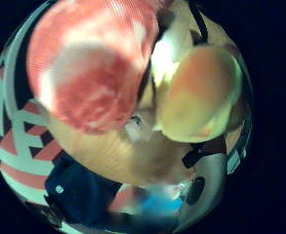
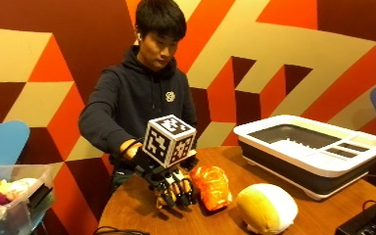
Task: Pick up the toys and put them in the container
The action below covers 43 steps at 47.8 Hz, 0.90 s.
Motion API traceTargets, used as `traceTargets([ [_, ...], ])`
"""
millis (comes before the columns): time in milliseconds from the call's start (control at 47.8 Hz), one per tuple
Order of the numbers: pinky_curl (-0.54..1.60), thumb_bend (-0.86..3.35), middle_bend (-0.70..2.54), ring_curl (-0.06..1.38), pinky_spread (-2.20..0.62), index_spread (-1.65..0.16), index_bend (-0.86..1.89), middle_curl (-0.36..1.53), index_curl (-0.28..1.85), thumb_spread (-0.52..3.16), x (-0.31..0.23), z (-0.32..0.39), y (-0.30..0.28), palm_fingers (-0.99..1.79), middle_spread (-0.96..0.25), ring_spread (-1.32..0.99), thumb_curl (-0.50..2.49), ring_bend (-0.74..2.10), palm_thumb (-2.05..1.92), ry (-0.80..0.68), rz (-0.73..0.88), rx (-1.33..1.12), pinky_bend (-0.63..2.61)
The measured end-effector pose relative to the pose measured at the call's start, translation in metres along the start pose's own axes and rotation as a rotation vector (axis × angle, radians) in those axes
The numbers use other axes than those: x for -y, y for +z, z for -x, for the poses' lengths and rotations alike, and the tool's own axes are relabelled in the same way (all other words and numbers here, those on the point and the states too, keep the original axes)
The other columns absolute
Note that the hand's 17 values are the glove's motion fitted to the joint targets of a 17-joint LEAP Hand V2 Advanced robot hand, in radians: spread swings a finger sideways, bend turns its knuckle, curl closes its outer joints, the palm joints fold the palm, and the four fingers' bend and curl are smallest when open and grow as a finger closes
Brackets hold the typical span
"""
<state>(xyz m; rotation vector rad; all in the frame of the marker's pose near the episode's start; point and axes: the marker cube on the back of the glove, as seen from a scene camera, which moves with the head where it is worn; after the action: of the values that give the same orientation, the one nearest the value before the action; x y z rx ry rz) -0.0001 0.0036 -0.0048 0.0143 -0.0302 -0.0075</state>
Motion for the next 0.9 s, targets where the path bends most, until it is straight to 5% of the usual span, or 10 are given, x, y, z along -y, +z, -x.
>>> traceTargets([
  [146, 0.10, 0.39, 0.38, -0.02, -0.02, -0.16, 1.00, 0.11, 0.30, 0.71, -0.024, 0.007, -0.037, 0.45, -0.12, -0.11, 0.08, 0.05, 0.49, -0.035, -0.081, 0.114, 0.24],
  [418, 0.17, 0.59, 0.75, -0.01, -0.03, -0.13, 1.10, 0.28, 0.40, 1.16, -0.063, 0.090, -0.175, 0.46, -0.22, -0.21, 0.14, 0.13, 0.63, -0.271, -0.394, 0.365, 0.27],
  [669, 0.22, 0.64, 0.84, 0.02, -0.02, -0.11, 1.10, 0.35, 0.43, 1.33, -0.003, 0.206, -0.214, 0.46, -0.25, -0.26, 0.18, 0.20, 0.64, -0.361, -0.583, 0.525, 0.29],
  [899, 0.27, 0.56, 0.70, 0.09, -0.01, -0.12, 1.02, 0.34, 0.44, 1.38, 0.068, 0.287, -0.166, 0.36, -0.23, -0.28, 0.21, 0.33, 0.52, -0.365, -0.542, 0.552, 0.37],
])
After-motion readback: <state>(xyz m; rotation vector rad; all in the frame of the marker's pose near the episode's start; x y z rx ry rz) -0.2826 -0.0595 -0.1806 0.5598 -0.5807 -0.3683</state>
